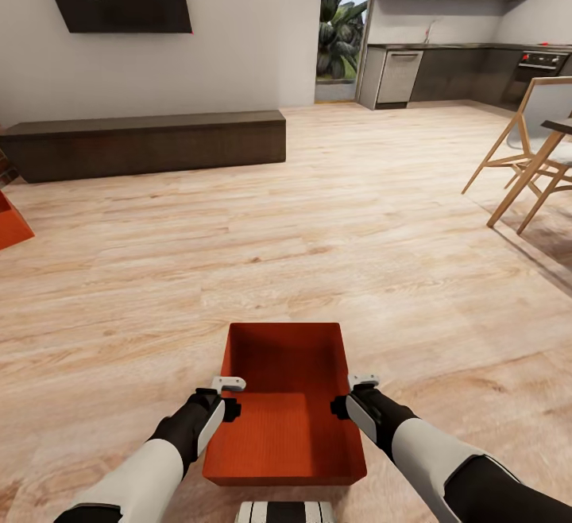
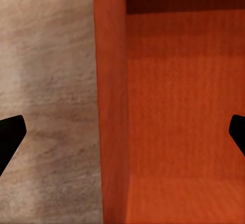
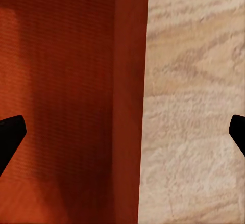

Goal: Move the two storage containers from the living room to the garage. In the garage, place one container on the floor and stack the other container on top of it (either order is fine).

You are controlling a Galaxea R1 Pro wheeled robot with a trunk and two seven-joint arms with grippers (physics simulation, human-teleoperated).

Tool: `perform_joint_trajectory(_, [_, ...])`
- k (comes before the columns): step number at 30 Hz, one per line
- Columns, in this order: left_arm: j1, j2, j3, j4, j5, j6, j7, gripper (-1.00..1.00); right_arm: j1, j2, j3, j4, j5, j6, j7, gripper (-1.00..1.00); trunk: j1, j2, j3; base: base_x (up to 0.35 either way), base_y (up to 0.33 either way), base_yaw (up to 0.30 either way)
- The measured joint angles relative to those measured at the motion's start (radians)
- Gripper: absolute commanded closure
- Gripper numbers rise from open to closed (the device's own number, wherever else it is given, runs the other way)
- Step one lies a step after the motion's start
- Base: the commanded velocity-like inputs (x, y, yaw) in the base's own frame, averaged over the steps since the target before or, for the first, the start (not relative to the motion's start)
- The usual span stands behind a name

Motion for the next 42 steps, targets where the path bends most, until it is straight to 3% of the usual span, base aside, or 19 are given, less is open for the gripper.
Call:
perform_joint_trajectory(5, [0.0, 0.0, 0.0, 0.0, 0.0, 0.0, -0.001, -1.0, 0.0, 0.0, 0.0, 0.0, 0.0, 0.0, 0.0, -1.0, 0.0, 0.0, 0.0, 0.0, 0.0, 0.0])
perform_joint_trajectory(12, [0.0, 0.002, 0.0, 0.0, 0.0, 0.0, -0.001, -1.0, 0.0, 0.0, 0.0, 0.0, 0.0, 0.0, 0.0, -1.0, 0.003, -0.002, -0.027, 0.0, 0.0, 0.0])
perform_joint_trajectory(18, [0.0, 0.014, 0.0, 0.0, 0.0, 0.0, -0.002, -1.0, 0.0, 0.0, 0.0, 0.0, 0.0, 0.0, 0.0, -1.0, 0.003, -0.002, -0.027, 0.0, 0.0, 0.0])
perform_joint_trajectory(42, [0.0, 0.015, 0.0, 0.0, 0.001, 0.005, -0.002, -1.0, 0.0, 0.0, 0.0, 0.0, 0.0, 0.0, 0.0, -1.0, 0.003, -0.002, -0.027, 0.0, 0.0, 0.0])
